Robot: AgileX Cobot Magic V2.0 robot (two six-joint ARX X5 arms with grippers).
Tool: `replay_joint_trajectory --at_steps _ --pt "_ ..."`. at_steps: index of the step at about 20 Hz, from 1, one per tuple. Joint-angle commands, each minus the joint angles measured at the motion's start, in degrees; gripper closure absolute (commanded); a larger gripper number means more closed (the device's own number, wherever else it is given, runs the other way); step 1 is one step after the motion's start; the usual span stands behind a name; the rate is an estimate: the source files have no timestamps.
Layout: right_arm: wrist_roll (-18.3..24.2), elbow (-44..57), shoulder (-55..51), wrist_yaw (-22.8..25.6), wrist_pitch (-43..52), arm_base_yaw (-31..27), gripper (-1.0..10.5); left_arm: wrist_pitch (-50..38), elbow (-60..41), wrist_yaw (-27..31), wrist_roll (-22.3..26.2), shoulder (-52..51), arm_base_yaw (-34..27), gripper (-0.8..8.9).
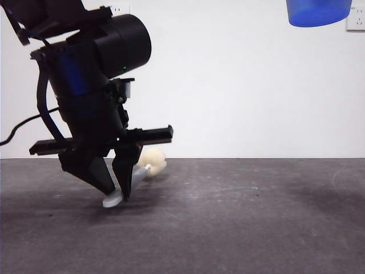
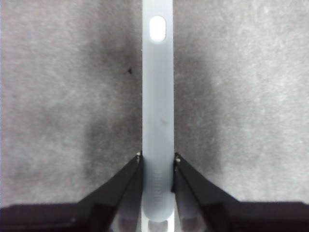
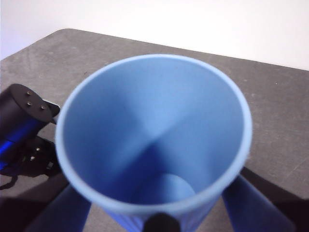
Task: Pick up the cup brush,pick up the cup,insert the brush into the cup,clean the cup,put the cup brush back,put the cup back to the fixed position on the table
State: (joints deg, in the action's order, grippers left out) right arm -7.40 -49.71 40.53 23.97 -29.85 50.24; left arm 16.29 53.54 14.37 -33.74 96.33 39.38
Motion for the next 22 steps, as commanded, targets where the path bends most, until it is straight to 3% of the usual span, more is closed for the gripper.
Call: replay_joint_trajectory --at_steps 1,6,9,11,16,22 --pt "-1.42 -0.09 0.2 0.0 0.63 0.02 9.6 -0.11 -0.7 -0.15 -0.61 2.01 -0.11 8.22" --pt "-1.86 -0.09 1.22 0.0 0.63 0.02 9.6 -0.04 -0.7 -0.9 -0.59 2.29 -0.11 7.99" --pt "-2.27 -0.07 3.67 -0.02 0.68 0.02 9.6 0.42 -0.7 -1.46 1.03 2.27 -0.09 4.68" --pt "-2.38 -0.02 6.27 0.02 1.99 0.0 9.6 1.42 -0.68 -3.26 1.2 2.23 -0.13 3.74" --pt "-1.97 3.8 13.84 -0.35 14.23 -3.78 9.6 3.93 -0.68 -5.81 3.96 0.81 -0.26 3.74" --pt "-1.4 13.33 23.87 -11.3 35.71 -13.49 9.6 6.91 -0.68 -7.54 8.68 -7.85 -0.02 3.74"
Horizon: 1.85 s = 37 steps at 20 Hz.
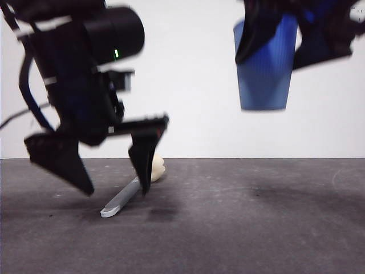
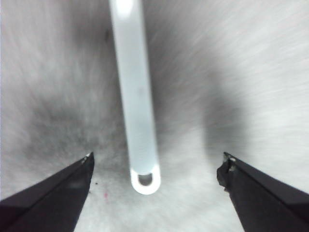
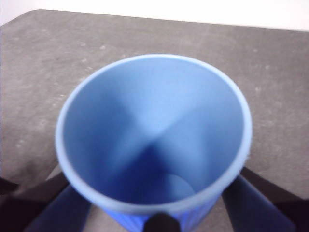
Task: Pick up the cup brush,pick up the cup,insert the brush into the cup,clean the cup,put the cup brush back,put the cup back to the fixed position on the table
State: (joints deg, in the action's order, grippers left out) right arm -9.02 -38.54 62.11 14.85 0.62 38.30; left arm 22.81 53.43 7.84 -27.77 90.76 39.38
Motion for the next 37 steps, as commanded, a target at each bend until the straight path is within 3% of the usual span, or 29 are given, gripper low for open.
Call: replay_joint_trajectory --at_steps 1,8,11,13,21,24,26,31,37 --pt "1.03 3.45 4.59 -3.28 8.68 -2.78 9.6 1.03 -0.57 -1.88 3.54 -4.42 0.04 3.74" --pt "4.63 5.53 21.57 -8.87 29.03 -8.61 9.6 6.43 -0.57 -3.5 8.61 -20.48 1.07 3.74" --pt "5.53 5.53 27.78 -9.38 34.47 -10.84 9.6 8.41 -0.57 -3.5 8.98 -25.75 1.14 3.74" --pt "6.14 5.53 31.04 -12.31 37.4 -12.17 9.6 8.81 -0.57 -3.48 8.98 -28.24 1.14 3.74" --pt "7.43 5.53 35.89 -13.38 37.94 -12.74 9.3 9.44 -0.57 -3.45 8.98 -29.79 1.14 3.74" --pt "7.45 5.53 35.87 -13.4 37.46 -12.74 6.3 9.92 -0.57 -3.43 8.98 -29.79 1.14 3.74" --pt "7.43 5.53 35.8 -13.4 37.44 -12.74 5.3 10.05 -0.57 -3.45 8.98 -29.79 1.14 3.74" --pt "7.43 5.53 34.36 -13.33 37.11 -12.74 3.8 10.05 -0.57 -3.43 8.98 -29.79 1.14 3.74" --pt "7.19 5.51 25.86 -13.27 28.28 -12.74 3.7 10.1 -0.57 -3.45 8.98 -29.79 1.14 3.74"
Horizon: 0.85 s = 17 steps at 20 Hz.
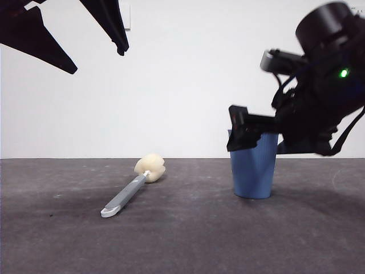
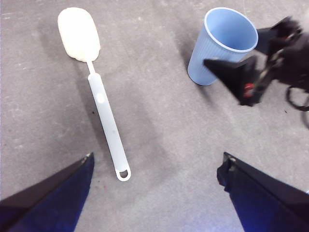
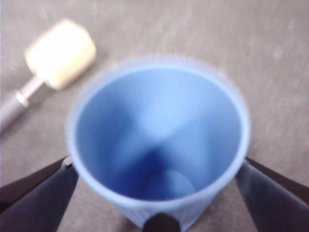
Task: Pick up the cup brush,pick up the cup,insert the brush into the cup,clean the cup,put the cup brush back,put the cup back to the fixed position on the table
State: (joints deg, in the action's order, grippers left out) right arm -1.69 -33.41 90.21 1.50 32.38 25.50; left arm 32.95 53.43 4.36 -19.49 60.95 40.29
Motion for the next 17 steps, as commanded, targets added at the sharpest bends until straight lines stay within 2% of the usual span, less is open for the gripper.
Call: replay_joint_trajectory --at_steps 1,4,5,9,12,15,16,17 --pt "-0.52 0.37 -5.16 0.04 -7.82 0.11 3.7 -0.02 -0.57 0.02 0.7 0.02 0.22 3.74" --pt "-2.8 0.37 -14.38 -0.04 -21.57 0.57 3.8 0.31 -0.57 -0.04 1.79 0.02 0.22 3.74" --pt "-4.94 0.37 -18.53 -0.2 -27.08 0.57 3.8 0.81 -0.57 -0.07 1.9 0.02 0.22 3.74" --pt "-9.05 0.31 -33.79 -6.27 -45.03 1.42 3.8 4.22 -0.57 -0.09 6.03 0.02 0.22 3.75" --pt "-9.38 -1.16 -42.95 -7.8 -57.72 2.93 3.8 5.35 -0.57 -0.24 8.26 0.02 0.22 3.76" --pt "-9.33 -4.44 -47.95 -12.61 -67.89 4.13 4.2 7.21 -0.57 -1.16 9.27 0.02 0.22 3.84" --pt "-9.31 -5.27 -48.92 -15.1 -69.75 4.26 5.1 7.87 -0.57 -1.97 9.25 0.02 0.22 4.59" --pt "-9.31 -5.81 -49.66 -17.46 -70.9 4.31 6.6 8.31 -0.57 -1.97 9.25 0.02 0.22 6.11"
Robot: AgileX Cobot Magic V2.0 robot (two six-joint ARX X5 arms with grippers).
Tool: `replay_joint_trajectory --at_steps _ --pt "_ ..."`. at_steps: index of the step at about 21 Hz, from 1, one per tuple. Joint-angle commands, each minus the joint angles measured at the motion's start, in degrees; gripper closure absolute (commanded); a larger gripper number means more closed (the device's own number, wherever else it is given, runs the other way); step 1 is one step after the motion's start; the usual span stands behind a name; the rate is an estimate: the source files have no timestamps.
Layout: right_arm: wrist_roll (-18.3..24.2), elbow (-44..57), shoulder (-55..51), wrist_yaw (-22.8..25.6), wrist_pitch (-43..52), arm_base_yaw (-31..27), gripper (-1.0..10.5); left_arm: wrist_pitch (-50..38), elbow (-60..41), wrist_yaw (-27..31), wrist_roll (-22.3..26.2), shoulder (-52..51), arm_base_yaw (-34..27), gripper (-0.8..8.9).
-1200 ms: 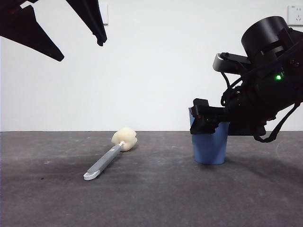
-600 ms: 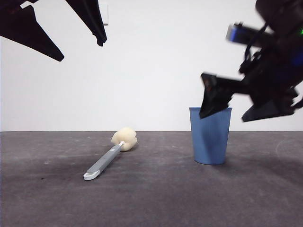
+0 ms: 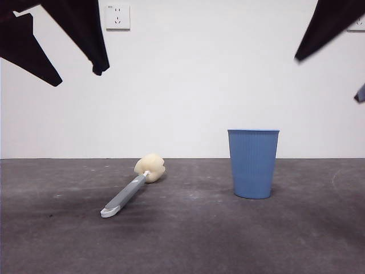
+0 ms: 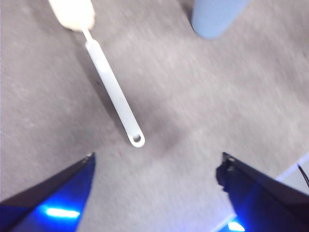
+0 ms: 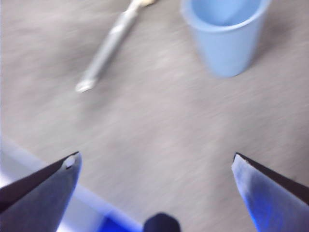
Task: Pick up the cup brush,pick up the cup,insert the brush into the cup,clean the cup,put the cup brush back,put the cup back to the fixed position on the table
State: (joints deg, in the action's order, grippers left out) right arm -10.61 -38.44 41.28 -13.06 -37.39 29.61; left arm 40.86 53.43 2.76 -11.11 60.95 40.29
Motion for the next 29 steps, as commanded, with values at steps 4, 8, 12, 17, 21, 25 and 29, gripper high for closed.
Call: replay_joint_trajectory --at_steps 4,8,12,17,21,25,29 --pt "0.0 -1.18 -1.84 -6.29 -2.14 0.2 9.5 1.25 -0.57 -0.37 0.87 0.02 0.22 8.22" --pt "0.0 -1.18 -1.81 -6.12 -2.16 0.2 9.5 1.33 -0.57 0.0 0.85 0.02 0.22 8.17" --pt "0.0 -1.18 -1.81 -6.1 -2.14 0.13 9.5 0.35 -0.57 0.0 0.83 0.02 0.22 8.17" --pt "0.0 -1.18 -1.81 -6.1 -2.14 0.13 9.5 -0.57 -0.57 0.02 0.83 0.02 0.22 8.17" --pt "0.0 -1.18 -1.81 -6.1 -2.14 0.13 9.5 -0.79 -0.57 0.24 1.51 -0.26 0.2 8.17" --pt "0.0 -1.18 -1.81 -6.1 -2.14 0.13 9.5 -11.82 -0.68 10.82 6.4 -6.34 -4.48 8.17" --pt "0.0 -1.18 -1.81 -6.1 -2.14 0.13 9.5 -25.57 -2.91 6.91 9.88 -17.05 -16.48 8.17"
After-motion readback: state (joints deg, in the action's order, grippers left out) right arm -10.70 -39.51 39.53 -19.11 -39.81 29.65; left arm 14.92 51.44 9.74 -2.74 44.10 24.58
